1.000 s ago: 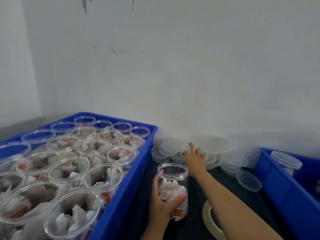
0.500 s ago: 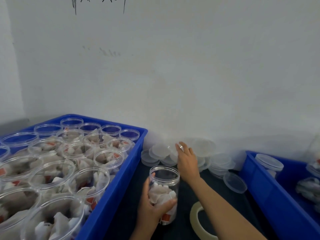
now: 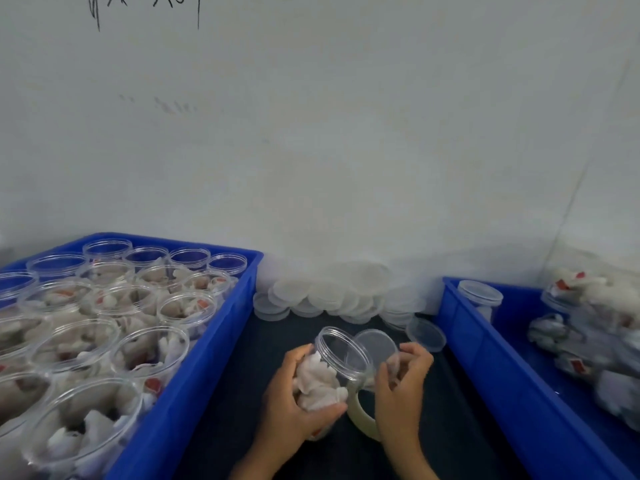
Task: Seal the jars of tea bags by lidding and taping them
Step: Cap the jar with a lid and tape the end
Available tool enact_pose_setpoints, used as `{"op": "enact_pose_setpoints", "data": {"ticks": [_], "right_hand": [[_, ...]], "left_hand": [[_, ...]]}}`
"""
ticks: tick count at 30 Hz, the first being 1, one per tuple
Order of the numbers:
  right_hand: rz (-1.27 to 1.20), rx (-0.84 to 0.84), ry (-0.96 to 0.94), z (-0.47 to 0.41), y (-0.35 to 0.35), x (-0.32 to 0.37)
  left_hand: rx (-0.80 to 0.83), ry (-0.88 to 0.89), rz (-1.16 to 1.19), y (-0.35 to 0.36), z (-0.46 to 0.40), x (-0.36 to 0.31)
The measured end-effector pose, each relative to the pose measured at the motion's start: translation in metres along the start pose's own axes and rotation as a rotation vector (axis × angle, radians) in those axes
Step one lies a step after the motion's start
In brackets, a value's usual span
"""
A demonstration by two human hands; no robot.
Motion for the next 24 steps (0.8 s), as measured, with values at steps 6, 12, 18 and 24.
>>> {"op": "enact_pose_setpoints", "data": {"ticks": [6, 12, 18, 24], "right_hand": [[-0.194, 0.188, 0.215, 0.01, -0.013, 0.005], [-0.322, 0.433, 0.065, 0.004, -0.029, 0.008], [-0.232, 0.53, -0.069, 0.004, -0.032, 0.009], [-0.178, 0.527, -0.009, 0.005, -0.031, 0.009]], "left_hand": [[0.088, 0.056, -0.129, -0.001, 0.006, -0.007], [0.098, 0.121, -0.233, 0.0, 0.005, -0.016], [0.131, 0.144, -0.268, 0.004, 0.001, -0.018], [0.203, 0.106, -0.238, 0.006, -0.003, -0.02]]}}
Point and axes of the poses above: each hand's wrist, its own z-axis away from the middle knuckle, its own y-axis out of the palm, x = y × z, the point moved 1 cm from there along -z, towards the middle knuckle, and after that the axes turned 4 degrees about z, right-handed, at the moved point
